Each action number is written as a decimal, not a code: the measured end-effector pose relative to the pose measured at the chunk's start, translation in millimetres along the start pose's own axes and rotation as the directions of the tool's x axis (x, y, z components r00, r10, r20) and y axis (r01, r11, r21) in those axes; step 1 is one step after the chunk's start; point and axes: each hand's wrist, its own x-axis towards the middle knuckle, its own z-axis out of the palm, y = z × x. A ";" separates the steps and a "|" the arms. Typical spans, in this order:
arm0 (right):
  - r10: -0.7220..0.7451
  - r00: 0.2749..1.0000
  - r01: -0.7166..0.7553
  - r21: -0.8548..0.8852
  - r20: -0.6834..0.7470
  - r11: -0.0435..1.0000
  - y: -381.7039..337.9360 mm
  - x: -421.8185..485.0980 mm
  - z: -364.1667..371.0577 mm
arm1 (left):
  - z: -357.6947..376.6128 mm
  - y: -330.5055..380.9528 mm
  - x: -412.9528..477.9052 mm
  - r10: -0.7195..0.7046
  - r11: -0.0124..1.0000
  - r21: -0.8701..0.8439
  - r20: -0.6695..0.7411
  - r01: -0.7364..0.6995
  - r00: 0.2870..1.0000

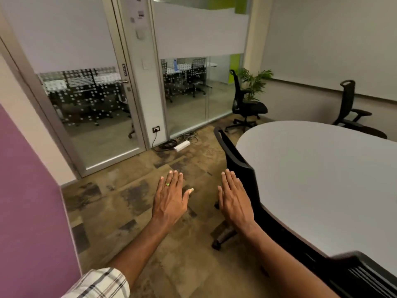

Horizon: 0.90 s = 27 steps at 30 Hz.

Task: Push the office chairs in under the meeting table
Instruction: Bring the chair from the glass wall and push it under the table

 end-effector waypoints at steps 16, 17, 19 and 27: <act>-0.028 0.999 0.026 0.055 0.041 0.998 -50.3 252.2 108.9 | 23.4 -134.3 198.0 -0.108 0.992 0.066 -0.036 0.110 0.994; -0.011 0.999 0.008 0.060 0.044 0.998 -49.4 265.7 115.5 | 27.1 -139.4 208.9 -0.113 0.991 0.064 -0.042 0.116 0.993; 0.001 0.999 -0.004 0.073 0.051 0.997 -45.8 293.7 128.1 | 29.8 -148.0 234.2 -0.121 0.991 0.052 -0.047 0.123 0.992; 0.015 0.999 -0.017 0.041 0.039 0.999 -32.3 409.1 175.6 | 42.4 -175.3 359.7 -0.130 0.991 0.005 -0.089 0.131 0.988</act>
